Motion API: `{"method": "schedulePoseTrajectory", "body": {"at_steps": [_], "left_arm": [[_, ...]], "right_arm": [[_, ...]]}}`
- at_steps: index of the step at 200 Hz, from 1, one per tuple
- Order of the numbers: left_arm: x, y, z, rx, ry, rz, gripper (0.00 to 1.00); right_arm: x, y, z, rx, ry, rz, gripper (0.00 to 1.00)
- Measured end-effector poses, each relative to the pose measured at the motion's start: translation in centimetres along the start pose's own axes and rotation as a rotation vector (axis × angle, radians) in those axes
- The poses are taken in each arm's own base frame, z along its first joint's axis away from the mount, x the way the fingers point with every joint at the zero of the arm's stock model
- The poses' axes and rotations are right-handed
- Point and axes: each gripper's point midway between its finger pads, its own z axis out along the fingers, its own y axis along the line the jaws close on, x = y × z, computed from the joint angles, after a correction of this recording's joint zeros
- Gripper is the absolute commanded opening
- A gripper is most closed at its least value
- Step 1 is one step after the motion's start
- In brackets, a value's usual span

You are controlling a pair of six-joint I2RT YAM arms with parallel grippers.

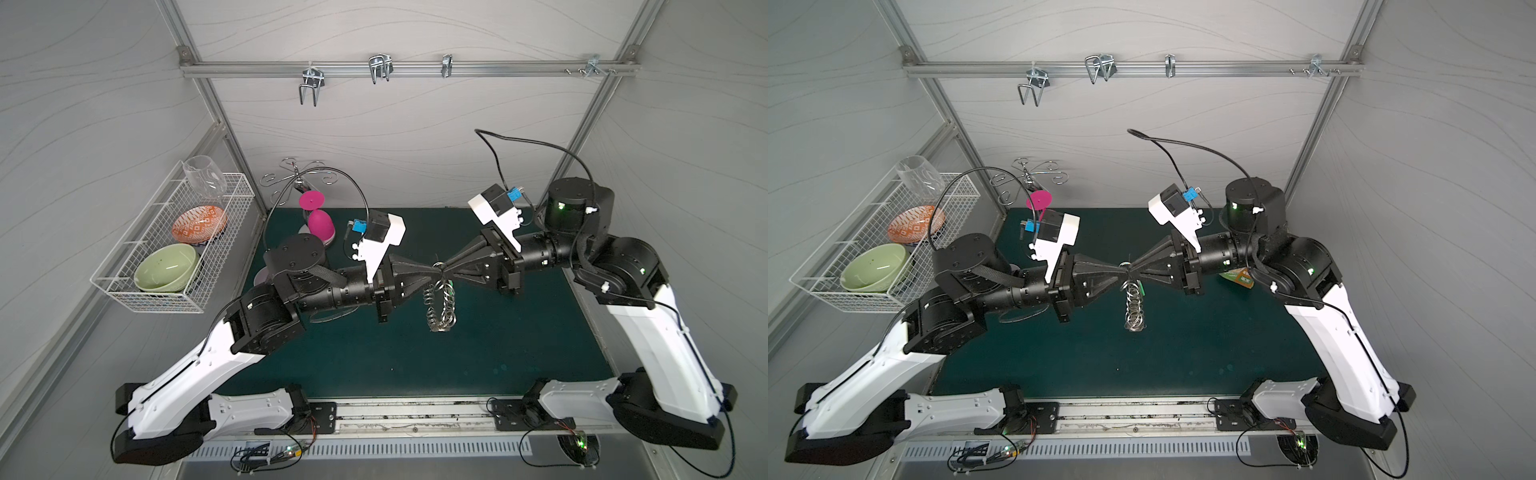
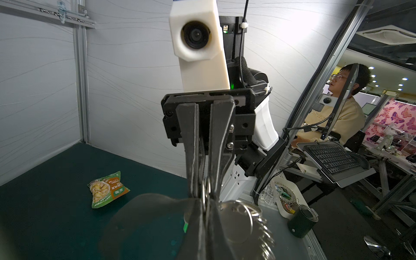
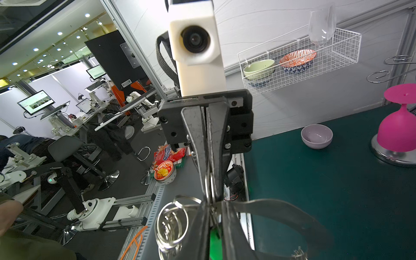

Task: Attach keys to a key ring
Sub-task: Adjust the key on the keyring.

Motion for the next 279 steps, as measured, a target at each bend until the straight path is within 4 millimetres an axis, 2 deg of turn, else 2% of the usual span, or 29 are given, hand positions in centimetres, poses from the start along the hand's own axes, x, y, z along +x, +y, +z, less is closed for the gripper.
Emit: {"method": "schedulePoseTrajectory", "body": {"at_steps": [32,126,153,181,242,268,279], "left_arm": [[-0.1,0.0,0.0,0.001,-0.003,-0.001,0.0],[-0.1,0.0,0.0,0.0,-0.003,-0.001,0.0],[0.2,0.2,-0.1,-0.02,0.014,0.002,0.14],[0.7,0.5,-0.9,-0.058,0.048,0.012,0.21],[-0.6,-0.5,-4.3,-0.11,0.083,0.065,0.24],[-0.7,-0.8,-4.8,-0.113,0.119,0.078,0.26],[-0.5,-0.9,-4.9,-0.109,0.139,0.077,0.31]], "right_arm": [[-0.2,0.2,0.0,-0.012,-0.005,-0.004,0.0],[-0.1,0.3,0.0,-0.018,-0.004,-0.017,0.0],[0.1,0.1,-0.2,-0.01,0.005,-0.028,0.0],[0.5,-0.1,-0.6,0.008,0.017,-0.028,0.0],[1.5,-0.7,-0.7,0.035,0.063,-0.018,0.0],[2.9,-1.6,-0.4,0.072,0.113,0.009,0.0],[3.6,-1.8,-0.2,0.089,0.14,0.012,0.0]]}}
